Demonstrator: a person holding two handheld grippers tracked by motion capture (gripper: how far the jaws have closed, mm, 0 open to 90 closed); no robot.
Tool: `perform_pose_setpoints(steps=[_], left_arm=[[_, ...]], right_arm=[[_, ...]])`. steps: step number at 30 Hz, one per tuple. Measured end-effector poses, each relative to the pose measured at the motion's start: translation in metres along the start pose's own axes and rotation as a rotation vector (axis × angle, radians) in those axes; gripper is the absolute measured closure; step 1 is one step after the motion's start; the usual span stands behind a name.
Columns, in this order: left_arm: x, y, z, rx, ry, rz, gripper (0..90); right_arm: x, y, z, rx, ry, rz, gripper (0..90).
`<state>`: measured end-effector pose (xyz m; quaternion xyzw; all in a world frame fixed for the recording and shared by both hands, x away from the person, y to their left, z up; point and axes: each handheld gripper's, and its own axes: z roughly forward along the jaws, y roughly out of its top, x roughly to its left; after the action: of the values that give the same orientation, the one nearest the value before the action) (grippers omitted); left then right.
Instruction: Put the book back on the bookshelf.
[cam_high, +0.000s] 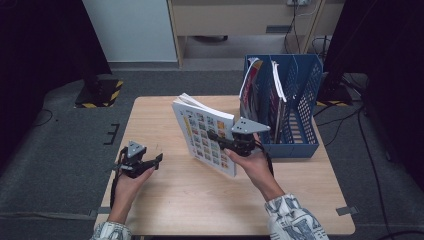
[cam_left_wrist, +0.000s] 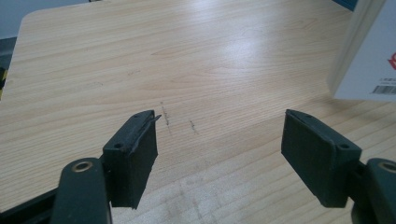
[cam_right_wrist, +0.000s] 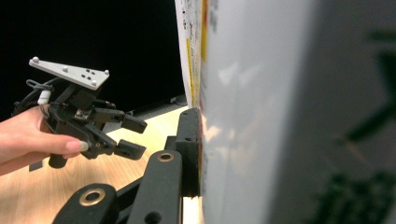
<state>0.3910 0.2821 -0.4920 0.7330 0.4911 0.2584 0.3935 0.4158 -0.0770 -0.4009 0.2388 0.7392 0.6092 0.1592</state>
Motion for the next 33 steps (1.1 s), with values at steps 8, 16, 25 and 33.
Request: perform_pose_setpoints(steps=[8, 16, 25, 33], left_arm=[[0.0, 0.0, 0.001, 0.002, 0.004, 0.005, 26.3], [-0.001, -0.001, 0.003, 0.009, 0.004, 0.012, 26.3], [-0.001, -0.001, 0.004, 0.009, 0.001, 0.012, 26.3], [-0.004, -0.001, 0.01, 0.024, -0.011, 0.024, 26.3]], right_arm=[[-0.001, -0.007, -0.02, -0.004, -0.004, 0.009, 74.1], [-0.003, -0.012, -0.042, -0.024, -0.005, 0.022, 74.1], [-0.009, -0.012, -0.064, -0.037, -0.01, 0.037, 74.1], [-0.013, -0.011, -0.078, -0.04, -0.015, 0.038, 74.1]])
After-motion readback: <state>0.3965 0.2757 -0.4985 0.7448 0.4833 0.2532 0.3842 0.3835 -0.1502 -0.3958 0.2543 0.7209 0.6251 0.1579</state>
